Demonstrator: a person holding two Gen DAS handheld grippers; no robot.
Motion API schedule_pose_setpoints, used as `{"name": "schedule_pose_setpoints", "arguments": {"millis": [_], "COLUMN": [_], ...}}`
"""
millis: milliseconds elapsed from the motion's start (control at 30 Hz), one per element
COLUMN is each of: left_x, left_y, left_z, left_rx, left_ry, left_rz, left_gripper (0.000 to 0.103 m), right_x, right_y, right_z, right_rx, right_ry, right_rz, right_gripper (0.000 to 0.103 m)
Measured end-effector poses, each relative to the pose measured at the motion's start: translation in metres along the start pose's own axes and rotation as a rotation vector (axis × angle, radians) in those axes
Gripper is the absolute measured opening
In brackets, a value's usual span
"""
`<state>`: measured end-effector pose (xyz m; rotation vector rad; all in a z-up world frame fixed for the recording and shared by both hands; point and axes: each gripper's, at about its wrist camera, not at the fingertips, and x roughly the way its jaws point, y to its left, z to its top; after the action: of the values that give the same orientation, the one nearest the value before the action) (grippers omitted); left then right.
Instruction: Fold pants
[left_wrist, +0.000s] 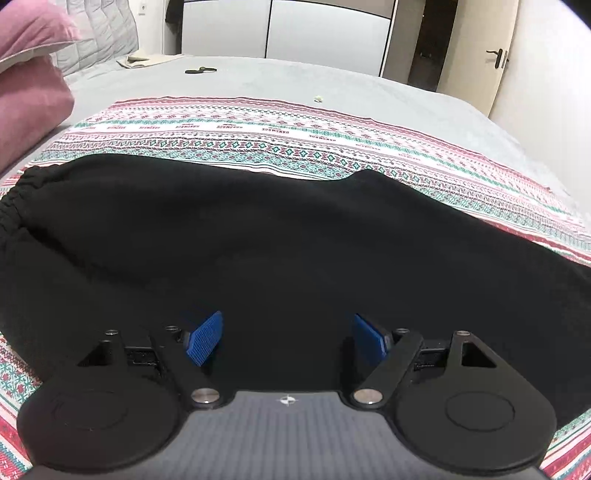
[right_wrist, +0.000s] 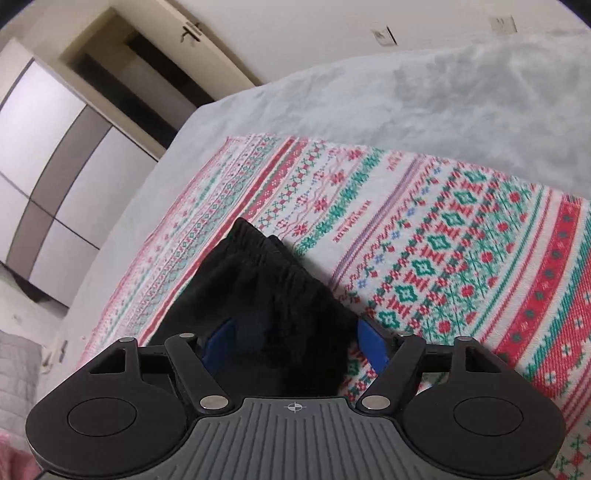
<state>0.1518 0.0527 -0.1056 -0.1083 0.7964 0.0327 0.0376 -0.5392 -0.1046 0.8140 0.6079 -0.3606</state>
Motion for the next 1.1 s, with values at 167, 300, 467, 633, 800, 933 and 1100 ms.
{"name": "schedule_pose_setpoints", "arguments": {"millis": [167,300,467,633,800,933,1100], "left_x": [0.003,0.003,0.004,0.005,0.005,0.001,0.000], "left_y": [0.000,-0.002,-0.002,0.011,0.013,0.016,0.017], "left_z": [0.001,-0.001,0.000,0.009,0.007,0.006,0.010], "left_rx": [0.004,0.018,0.020,-0.117,-0.142,-0.133,-0.185], "left_ry": [0.002,0.007,0.015,-0.004,-0.007,-0.010,-0.002], "left_rz": [0.009,0.006,0.002,-0.023,-0.079,-0.111,-0.202], "left_gripper": [0.102,0.103,0.103,0.103,0.103,0.103,0.103], "right_x": [0.002,-0.008,-0.027,-0.062,-0.035,0.004,-0.017], "right_y": [-0.003,0.005,0.057,0.166,0.253,0.261,0.261], "right_z": [0.003,0.004,-0.007,-0.084,-0.231,-0.331,-0.318], "right_rx": [0.048,0.060,-0.177,-0.761,-1.316,-1.702,-1.648], "right_ry": [-0.046,-0.095,-0.250,-0.517,-0.369,-0.148,-0.164], "right_rz": [0.040,0.050,-0.047,0.017,0.136,0.122,0.209], "right_gripper": [0.032,0.028,0.024,0.024,0.025,0.041,0.070]}}
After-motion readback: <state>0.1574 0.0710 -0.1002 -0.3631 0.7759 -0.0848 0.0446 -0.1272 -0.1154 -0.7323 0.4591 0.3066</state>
